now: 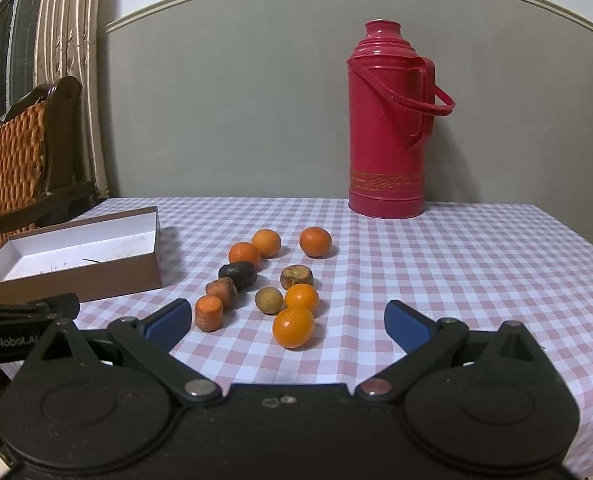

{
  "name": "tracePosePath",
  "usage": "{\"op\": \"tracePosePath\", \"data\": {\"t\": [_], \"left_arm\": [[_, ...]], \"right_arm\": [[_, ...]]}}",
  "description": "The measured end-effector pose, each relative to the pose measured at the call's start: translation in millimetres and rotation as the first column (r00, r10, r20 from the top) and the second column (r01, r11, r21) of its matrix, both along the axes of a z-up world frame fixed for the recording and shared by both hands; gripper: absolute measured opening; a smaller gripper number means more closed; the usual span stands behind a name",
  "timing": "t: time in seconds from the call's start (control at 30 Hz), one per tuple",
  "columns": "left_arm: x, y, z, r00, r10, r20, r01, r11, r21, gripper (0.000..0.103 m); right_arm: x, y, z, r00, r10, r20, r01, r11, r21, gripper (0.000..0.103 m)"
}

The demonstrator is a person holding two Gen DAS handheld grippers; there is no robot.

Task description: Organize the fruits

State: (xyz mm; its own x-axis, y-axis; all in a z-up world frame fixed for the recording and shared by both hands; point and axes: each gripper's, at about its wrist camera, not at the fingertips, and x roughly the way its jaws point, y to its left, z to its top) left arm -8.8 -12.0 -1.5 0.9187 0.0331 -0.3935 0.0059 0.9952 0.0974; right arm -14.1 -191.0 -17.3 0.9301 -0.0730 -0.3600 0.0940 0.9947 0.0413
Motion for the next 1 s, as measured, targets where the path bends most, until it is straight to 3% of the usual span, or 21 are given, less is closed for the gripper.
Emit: {"op": "tracePosePath", "data": {"t": [1.0], "left_arm": [[-0.8, -4.2, -0.6, 1.000, -0.009, 0.001, 0.009, 1.000, 0.009, 0.103]], "right_arm": [[1.4, -1.7, -0.1, 1.000, 0.003, -0.002, -0.003, 1.000, 0.000, 0.097]]}}
